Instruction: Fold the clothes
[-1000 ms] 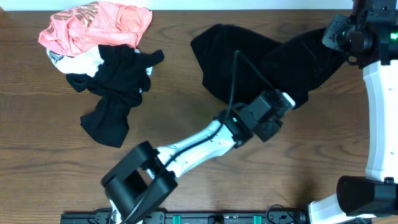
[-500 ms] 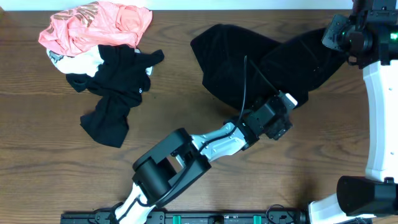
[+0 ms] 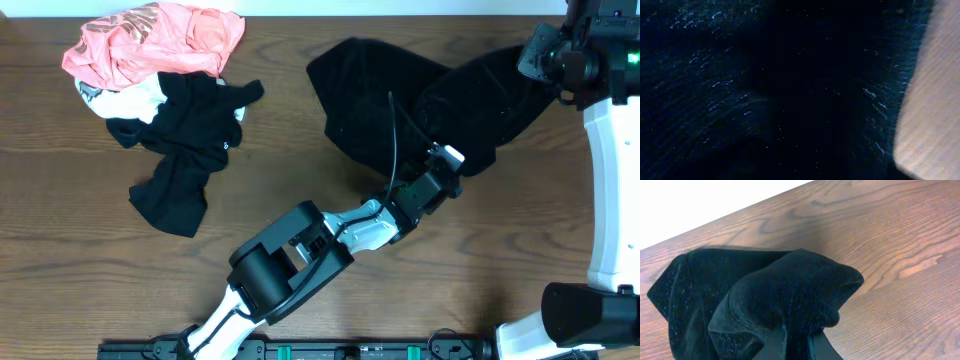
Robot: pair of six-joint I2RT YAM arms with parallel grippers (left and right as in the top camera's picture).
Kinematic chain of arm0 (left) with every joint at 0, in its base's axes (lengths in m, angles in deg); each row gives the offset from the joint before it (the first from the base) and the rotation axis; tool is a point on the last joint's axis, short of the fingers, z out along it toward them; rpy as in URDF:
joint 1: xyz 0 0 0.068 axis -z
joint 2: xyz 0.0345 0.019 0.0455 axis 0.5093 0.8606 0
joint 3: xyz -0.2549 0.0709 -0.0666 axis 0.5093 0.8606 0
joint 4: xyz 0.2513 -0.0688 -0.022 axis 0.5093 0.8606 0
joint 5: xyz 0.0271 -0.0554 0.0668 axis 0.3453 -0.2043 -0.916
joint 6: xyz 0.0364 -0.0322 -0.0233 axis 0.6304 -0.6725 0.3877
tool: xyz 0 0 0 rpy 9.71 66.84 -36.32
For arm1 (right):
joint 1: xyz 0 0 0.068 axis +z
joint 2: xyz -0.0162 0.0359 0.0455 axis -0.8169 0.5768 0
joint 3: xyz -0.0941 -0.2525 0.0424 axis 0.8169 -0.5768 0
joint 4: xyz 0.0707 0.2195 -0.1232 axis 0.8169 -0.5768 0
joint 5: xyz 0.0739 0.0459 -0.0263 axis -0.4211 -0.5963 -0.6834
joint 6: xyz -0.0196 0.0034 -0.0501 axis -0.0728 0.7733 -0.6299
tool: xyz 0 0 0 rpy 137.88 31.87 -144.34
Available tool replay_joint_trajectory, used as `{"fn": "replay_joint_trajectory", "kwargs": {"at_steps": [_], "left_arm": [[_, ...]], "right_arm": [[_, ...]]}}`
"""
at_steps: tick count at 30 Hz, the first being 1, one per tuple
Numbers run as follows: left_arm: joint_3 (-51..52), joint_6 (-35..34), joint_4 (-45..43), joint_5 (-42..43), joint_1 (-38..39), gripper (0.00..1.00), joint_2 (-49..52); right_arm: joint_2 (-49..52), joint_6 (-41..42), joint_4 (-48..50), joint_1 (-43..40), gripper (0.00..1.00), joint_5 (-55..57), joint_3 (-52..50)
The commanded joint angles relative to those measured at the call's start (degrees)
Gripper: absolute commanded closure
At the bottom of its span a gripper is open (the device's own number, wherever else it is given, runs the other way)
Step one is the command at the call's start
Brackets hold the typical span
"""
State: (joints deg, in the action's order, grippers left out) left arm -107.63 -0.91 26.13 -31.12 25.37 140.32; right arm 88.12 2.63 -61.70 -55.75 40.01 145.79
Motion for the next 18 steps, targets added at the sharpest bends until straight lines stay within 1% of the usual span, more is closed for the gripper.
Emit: {"fn": "replay_joint_trajectory", "kwargs": {"at_steps": [1,3,4,6,10,11,13,16,18], "left_arm": [[-0.2,-0.6,0.7,-8.6,-0.7,0.70,0.6],[-0.2,-0.6,1.6,-11.5,-0.7,0.80,0.6],[-0.2,-0.6,2.4,-12.3,-0.7,0.87,0.6],[-0.2,-0.6,4.9,-13.3,-1.0,0.94,0.3],[-0.2,-4.7,12.2,-13.2,-2.9,0.94,-2.1],[-0.2,-6.0,14.1,-13.2,-3.6,0.94,-3.0],[-0.2,-8.0,18.9,-13.1,-5.4,0.94,-5.8],[-0.2,-8.1,26.6,-10.3,-8.6,0.94,-11.7],[-0.2,-8.1,31.1,-6.8,-11.4,0.94,-16.4]], "right_arm": [[-0.7,-0.7,0.4,-0.2,0.93,0.3,1.5],[-0.7,-0.7,0.6,-0.2,0.93,0.3,1.5],[-0.7,-0.7,0.7,-0.2,0.93,0.3,1.5],[-0.7,-0.7,0.6,-0.2,0.93,0.4,1.5],[-0.7,-0.8,0.6,-0.2,0.95,0.4,1.5],[-0.7,-0.9,0.6,-0.2,0.98,0.4,1.5],[-0.7,-0.9,0.4,-0.2,0.99,0.3,1.5],[-0.7,-1.9,0.0,-0.2,0.99,-0.3,1.5],[-0.7,-2.7,-0.3,-0.2,0.99,-0.9,1.5]]}}
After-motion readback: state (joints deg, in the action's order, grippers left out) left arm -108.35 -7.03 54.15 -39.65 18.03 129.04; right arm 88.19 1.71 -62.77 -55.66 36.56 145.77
